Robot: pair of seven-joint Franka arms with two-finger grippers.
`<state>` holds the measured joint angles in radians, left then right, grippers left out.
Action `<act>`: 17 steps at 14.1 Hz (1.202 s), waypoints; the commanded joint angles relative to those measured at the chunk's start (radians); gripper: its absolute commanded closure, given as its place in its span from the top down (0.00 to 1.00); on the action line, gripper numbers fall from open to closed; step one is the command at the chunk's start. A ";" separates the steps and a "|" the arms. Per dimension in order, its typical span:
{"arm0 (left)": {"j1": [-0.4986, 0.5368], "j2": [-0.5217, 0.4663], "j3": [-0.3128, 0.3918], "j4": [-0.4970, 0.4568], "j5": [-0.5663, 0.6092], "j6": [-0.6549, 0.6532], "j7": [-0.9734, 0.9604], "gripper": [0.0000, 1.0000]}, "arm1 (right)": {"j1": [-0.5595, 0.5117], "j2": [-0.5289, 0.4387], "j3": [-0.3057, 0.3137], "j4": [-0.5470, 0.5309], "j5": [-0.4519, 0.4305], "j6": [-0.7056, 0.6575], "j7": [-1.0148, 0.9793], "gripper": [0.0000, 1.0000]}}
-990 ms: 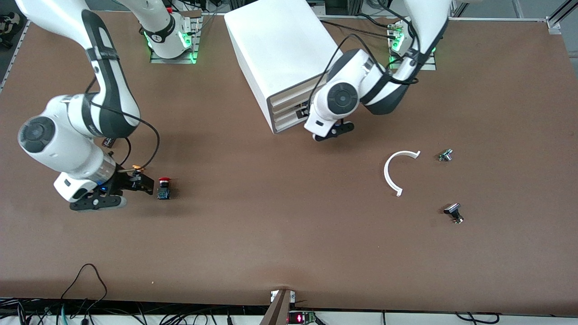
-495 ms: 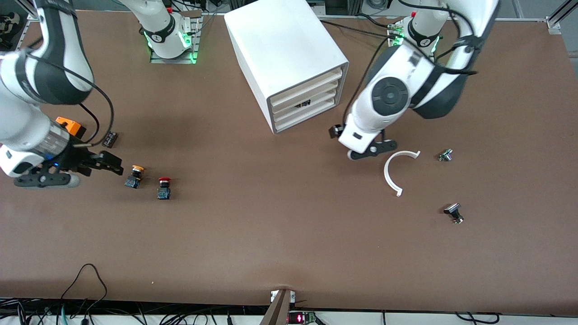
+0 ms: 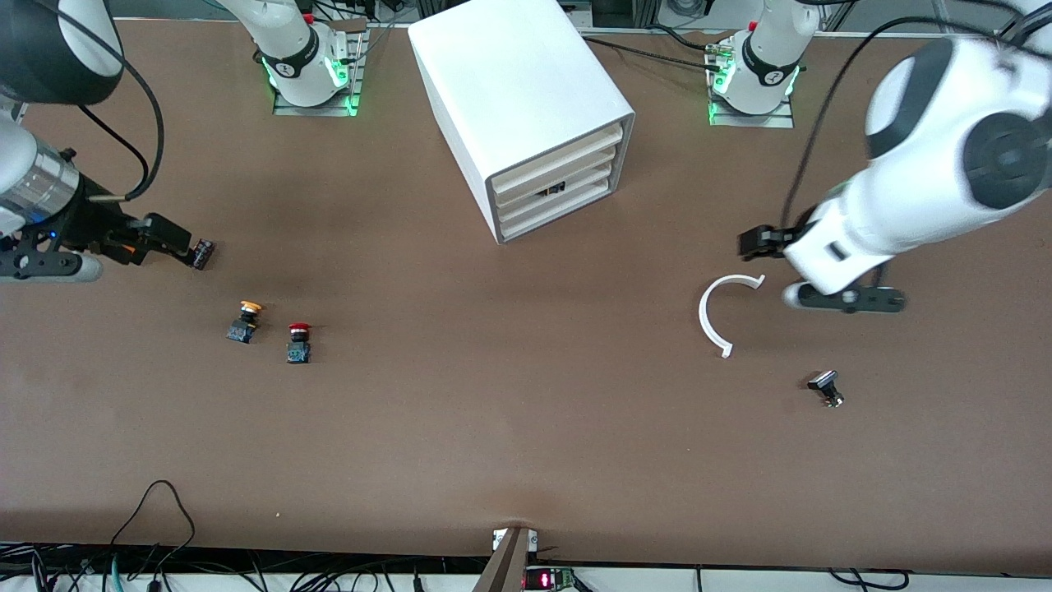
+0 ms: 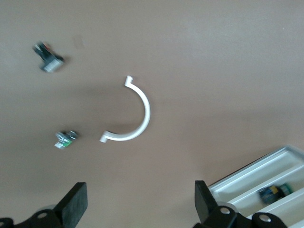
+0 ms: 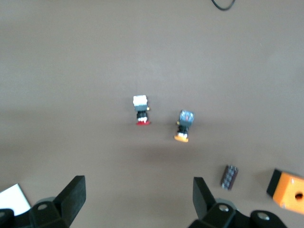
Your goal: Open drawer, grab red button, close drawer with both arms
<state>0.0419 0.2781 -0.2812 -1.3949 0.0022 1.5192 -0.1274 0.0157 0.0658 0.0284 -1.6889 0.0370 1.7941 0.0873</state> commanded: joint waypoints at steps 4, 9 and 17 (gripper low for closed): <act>-0.017 -0.298 0.209 -0.258 -0.018 0.151 0.221 0.99 | 0.001 -0.086 0.015 -0.015 -0.023 -0.091 0.105 1.00; -0.020 -0.309 0.217 -0.288 0.013 0.145 0.272 0.99 | -0.056 -0.113 0.079 -0.015 -0.026 -0.100 0.104 1.00; -0.050 -0.324 0.269 -0.316 0.015 0.109 0.287 0.99 | -0.051 -0.100 0.099 0.015 -0.069 -0.116 0.089 1.00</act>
<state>0.0080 -0.0203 -0.0245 -1.6907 0.0000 1.6508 0.1304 -0.0162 -0.0258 0.1082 -1.6862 -0.0201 1.6931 0.1777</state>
